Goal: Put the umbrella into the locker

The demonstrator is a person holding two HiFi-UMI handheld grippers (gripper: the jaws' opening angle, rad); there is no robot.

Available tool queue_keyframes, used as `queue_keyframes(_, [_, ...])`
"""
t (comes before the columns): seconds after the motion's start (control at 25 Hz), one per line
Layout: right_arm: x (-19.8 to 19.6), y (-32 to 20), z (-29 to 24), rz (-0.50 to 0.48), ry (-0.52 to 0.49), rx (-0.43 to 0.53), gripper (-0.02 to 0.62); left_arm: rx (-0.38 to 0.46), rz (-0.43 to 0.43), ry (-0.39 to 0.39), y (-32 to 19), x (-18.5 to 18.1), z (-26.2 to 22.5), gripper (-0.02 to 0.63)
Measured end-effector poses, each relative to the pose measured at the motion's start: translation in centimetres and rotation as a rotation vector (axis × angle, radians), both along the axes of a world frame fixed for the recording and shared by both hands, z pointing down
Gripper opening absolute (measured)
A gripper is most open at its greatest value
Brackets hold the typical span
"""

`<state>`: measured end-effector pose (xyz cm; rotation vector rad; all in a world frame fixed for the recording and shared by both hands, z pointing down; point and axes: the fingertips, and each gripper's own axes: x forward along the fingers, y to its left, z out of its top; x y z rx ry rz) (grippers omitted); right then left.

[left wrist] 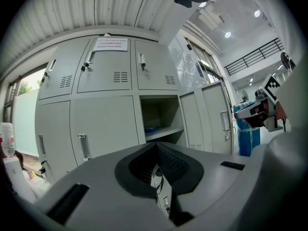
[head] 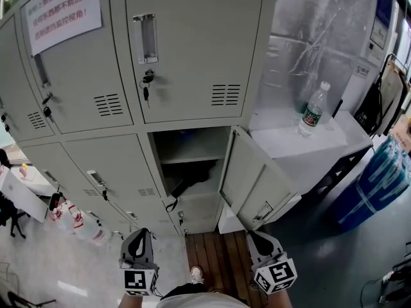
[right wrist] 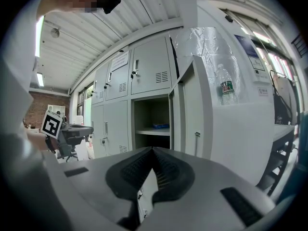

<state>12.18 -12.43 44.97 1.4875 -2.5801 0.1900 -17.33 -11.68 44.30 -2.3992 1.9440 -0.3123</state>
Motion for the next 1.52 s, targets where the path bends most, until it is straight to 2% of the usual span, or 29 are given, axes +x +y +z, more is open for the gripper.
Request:
queue_keyframes(0.56, [0.9,1.7,0.4,-0.001,-0.006,-0.007,0.017,0.011,-0.027,-0.021,2.0,0.2,-0.1,0.021])
queue_keyframes(0.84, [1.8,1.9,-0.3,0.057,-0.009,0.033,0.016,0.004,-0.041,-0.020,3.0,0.0,-0.1,0.021])
queue_keyframes(1.52, [2.1,0.9,-0.9,0.067,-0.014,0.048,0.017,-0.001,-0.025,-0.023,2.0,0.4,0.4,0.021])
